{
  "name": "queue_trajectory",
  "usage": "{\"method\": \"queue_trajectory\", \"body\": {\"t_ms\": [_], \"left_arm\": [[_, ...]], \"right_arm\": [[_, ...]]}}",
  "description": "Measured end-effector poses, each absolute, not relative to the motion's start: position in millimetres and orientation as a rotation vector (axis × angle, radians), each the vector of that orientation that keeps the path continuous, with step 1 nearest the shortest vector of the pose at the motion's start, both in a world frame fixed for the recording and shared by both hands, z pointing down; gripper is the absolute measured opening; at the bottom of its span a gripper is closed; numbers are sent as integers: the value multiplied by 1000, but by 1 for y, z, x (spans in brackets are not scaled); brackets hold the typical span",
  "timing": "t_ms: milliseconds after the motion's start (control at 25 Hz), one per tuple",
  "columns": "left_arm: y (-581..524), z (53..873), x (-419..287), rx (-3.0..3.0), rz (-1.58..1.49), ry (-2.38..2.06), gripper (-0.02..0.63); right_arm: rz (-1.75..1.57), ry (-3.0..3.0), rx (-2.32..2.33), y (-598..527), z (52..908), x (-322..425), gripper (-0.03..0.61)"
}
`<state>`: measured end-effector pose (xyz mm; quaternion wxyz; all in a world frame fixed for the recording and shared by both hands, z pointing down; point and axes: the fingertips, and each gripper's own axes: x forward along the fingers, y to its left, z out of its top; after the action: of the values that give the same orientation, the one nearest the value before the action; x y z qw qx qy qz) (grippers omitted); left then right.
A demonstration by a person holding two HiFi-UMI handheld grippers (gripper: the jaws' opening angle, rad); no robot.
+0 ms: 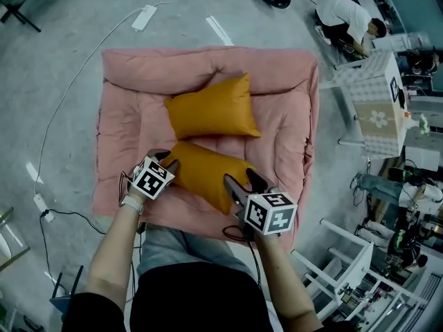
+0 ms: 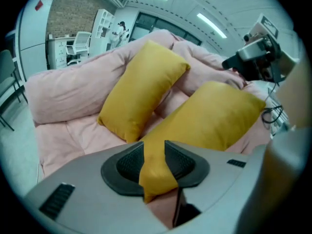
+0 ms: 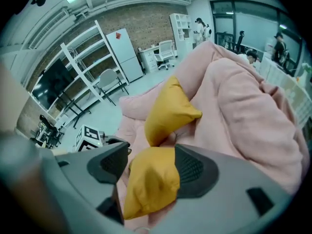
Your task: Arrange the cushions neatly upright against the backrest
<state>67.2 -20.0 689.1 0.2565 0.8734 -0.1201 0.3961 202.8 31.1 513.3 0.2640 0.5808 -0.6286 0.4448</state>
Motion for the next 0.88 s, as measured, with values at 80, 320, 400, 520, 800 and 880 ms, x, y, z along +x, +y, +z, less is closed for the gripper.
{"method": "queue_trajectory", "body": {"t_ms": [80, 320, 400, 520, 800, 880], "left_arm": [[-19, 658, 66, 2391, 996, -371, 129], [-23, 544, 57, 2459, 745, -505, 129], [-22, 509, 50, 2488, 699, -549, 129], [-13, 467, 29, 2534, 663, -576, 126], [-3, 384, -21, 2595, 542, -740, 42], [2, 360, -27, 2591, 475, -797, 27]], "right_arm": [[1185, -1745, 1600, 27, 507, 195, 269], [1143, -1874, 1604, 17, 477, 165, 107], [1113, -1913, 1612, 14, 462, 157, 59], [1074, -1980, 1627, 14, 440, 135, 11], [954, -2195, 1642, 7, 378, 94, 9], [922, -2248, 1642, 7, 359, 92, 9]]}}
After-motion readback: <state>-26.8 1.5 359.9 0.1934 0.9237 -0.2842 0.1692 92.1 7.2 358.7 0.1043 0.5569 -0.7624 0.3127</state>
